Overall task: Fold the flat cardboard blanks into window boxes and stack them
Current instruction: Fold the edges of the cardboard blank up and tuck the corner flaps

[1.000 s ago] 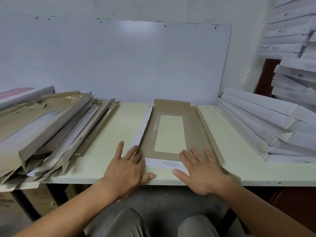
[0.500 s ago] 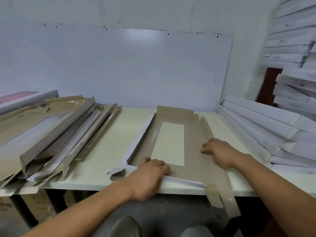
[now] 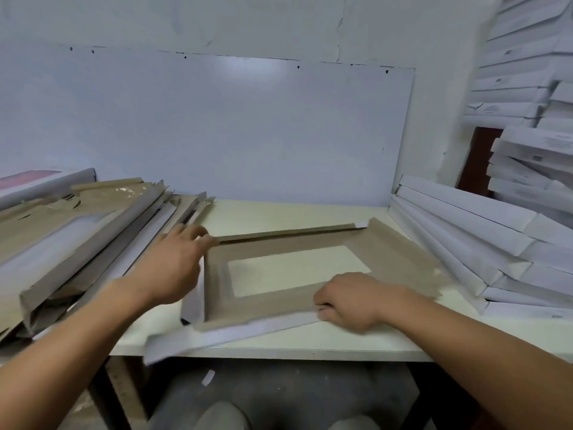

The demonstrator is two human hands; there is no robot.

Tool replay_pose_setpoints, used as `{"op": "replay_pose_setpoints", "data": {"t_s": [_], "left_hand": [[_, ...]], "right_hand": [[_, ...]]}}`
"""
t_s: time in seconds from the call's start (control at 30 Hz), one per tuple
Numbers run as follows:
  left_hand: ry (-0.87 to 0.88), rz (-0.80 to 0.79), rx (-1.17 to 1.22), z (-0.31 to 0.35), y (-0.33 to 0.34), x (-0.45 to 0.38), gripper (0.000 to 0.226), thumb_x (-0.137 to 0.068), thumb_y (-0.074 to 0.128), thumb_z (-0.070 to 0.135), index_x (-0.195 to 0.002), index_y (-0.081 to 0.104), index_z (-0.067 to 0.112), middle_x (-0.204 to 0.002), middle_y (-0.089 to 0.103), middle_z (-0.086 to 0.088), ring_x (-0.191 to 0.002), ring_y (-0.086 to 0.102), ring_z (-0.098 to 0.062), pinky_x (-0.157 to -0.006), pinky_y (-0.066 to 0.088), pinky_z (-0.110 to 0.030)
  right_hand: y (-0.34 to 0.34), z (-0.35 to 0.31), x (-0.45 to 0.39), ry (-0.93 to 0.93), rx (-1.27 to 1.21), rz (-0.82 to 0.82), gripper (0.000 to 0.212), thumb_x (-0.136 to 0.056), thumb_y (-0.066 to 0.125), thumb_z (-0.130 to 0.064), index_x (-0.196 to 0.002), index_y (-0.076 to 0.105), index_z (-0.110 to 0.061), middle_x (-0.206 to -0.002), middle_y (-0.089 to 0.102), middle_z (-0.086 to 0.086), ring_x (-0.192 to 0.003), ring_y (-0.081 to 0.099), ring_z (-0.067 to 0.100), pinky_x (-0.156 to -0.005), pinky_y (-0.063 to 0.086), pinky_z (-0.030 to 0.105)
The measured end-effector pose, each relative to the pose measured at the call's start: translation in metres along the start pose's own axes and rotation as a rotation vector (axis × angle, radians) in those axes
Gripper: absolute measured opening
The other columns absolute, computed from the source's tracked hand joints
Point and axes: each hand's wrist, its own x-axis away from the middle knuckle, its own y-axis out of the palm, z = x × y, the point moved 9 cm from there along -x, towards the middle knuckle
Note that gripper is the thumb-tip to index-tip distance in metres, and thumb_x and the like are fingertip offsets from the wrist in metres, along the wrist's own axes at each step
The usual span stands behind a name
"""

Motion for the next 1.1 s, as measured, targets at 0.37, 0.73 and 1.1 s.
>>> {"op": "replay_pose_setpoints", "data": {"t_s": [0.37,0.73,1.1], "left_hand": [[0.536,-0.188,0.249,0.209,0.034,0.079,0.071,-0.087,0.056,0.032,-0.151,0.025,0.022,-0.158,0.018,-0.01,-0.147,0.012,-0.023,-0.119,0.018,-0.045],[0.56,-0.174,0.056,0.23,0.081,0.057,0.053,-0.1,0.034,0.014,-0.149,0.018,0.02,-0.139,0.028,-0.018,-0.133,0.025,-0.034,-0.107,0.018,-0.072],[0.3,-0.271,0.141,0.072,0.086,0.001,0.054,-0.1,0.039,0.01,-0.142,0.046,0.044,-0.164,0.009,-0.006,-0.152,-0.003,-0.024,-0.122,0.009,-0.042]], "right_hand": [[-0.009,-0.041,-0.094,0.293,-0.684,0.127,0.024,-0.09,0.06,-0.027,-0.076,0.057,-0.008,-0.068,0.049,0.002,-0.062,0.046,0.019,-0.051,0.032,0.027],[0.029,0.039,-0.032,0.268,-1.077,0.029,0.027,-0.097,0.044,-0.001,-0.107,0.066,-0.014,-0.093,0.075,0.009,-0.069,0.066,0.014,-0.063,0.054,0.026],[0.04,0.085,0.084,0.146,-0.809,-0.077,0.043,-0.084,0.073,-0.046,-0.122,0.068,-0.028,-0.118,0.069,-0.015,-0.111,0.062,-0.001,-0.097,0.045,0.016]]}}
